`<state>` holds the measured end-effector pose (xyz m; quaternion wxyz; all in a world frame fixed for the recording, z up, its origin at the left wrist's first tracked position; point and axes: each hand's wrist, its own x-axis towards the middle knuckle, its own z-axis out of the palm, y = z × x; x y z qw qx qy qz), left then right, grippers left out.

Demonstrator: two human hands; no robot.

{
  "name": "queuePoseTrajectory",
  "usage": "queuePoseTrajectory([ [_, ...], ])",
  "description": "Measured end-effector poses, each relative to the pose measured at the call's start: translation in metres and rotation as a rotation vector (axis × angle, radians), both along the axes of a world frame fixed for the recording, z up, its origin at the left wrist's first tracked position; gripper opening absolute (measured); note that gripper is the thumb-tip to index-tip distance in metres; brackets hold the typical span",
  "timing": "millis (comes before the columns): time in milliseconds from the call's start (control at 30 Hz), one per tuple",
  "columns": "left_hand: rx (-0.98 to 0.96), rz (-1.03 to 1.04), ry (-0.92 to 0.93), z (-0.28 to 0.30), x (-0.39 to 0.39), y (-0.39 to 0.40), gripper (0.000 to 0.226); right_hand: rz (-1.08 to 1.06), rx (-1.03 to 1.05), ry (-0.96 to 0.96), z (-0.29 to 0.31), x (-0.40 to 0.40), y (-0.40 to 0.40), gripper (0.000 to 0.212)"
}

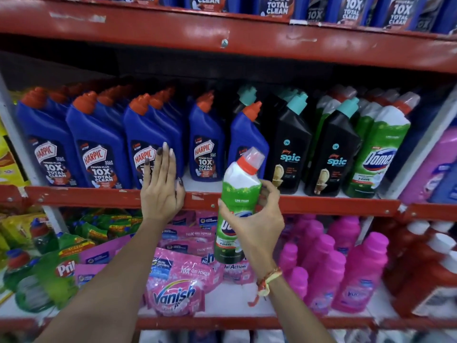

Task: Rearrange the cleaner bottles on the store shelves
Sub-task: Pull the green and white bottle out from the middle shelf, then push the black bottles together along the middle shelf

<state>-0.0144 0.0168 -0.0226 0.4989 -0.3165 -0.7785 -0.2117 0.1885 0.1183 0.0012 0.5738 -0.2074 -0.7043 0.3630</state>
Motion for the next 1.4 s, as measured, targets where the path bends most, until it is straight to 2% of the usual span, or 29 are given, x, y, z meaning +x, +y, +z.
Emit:
queuePoseTrajectory([
  [167,-0.006,0.001,-0.012,-0.002,0.0,0.001,0.068,-0.042,-0.076,-0.252,-0.055,0.005,0.007,0.078],
  [333,0.01,0.001,0.019,-0.001,0.0,0.0,0.067,-0.038,-0.161,-0.426,-0.106,0.008,0.02,0.082],
  [567,0.031,-0.009,0.027,-0.002,0.0,0.001,0.066,-0.03,-0.279,-0.514,-0.145,0.01,0.03,0.078],
  [733,0.033,-0.015,0.027,-0.001,0.002,0.001,0.065,-0.001,-0.306,-0.504,-0.149,0.011,0.03,0.079],
  [1033,0.03,-0.015,0.019,-0.002,0.002,0.0,0.064,0.02,-0.214,-0.444,-0.149,0.015,0.031,0.082],
  [1167,0.046,-0.029,0.024,-0.002,0.001,0.001,0.064,-0.016,-0.056,-0.296,-0.114,0.013,0.028,0.076],
  [1333,0.032,-0.032,0.025,-0.003,0.0,0.001,0.065,-0.086,0.031,-0.04,-0.045,0.001,0.029,0.048],
  [1400,0.028,-0.027,0.036,-0.004,0.0,0.0,0.064,-0.102,0.059,0.006,-0.015,-0.01,0.031,0.051],
])
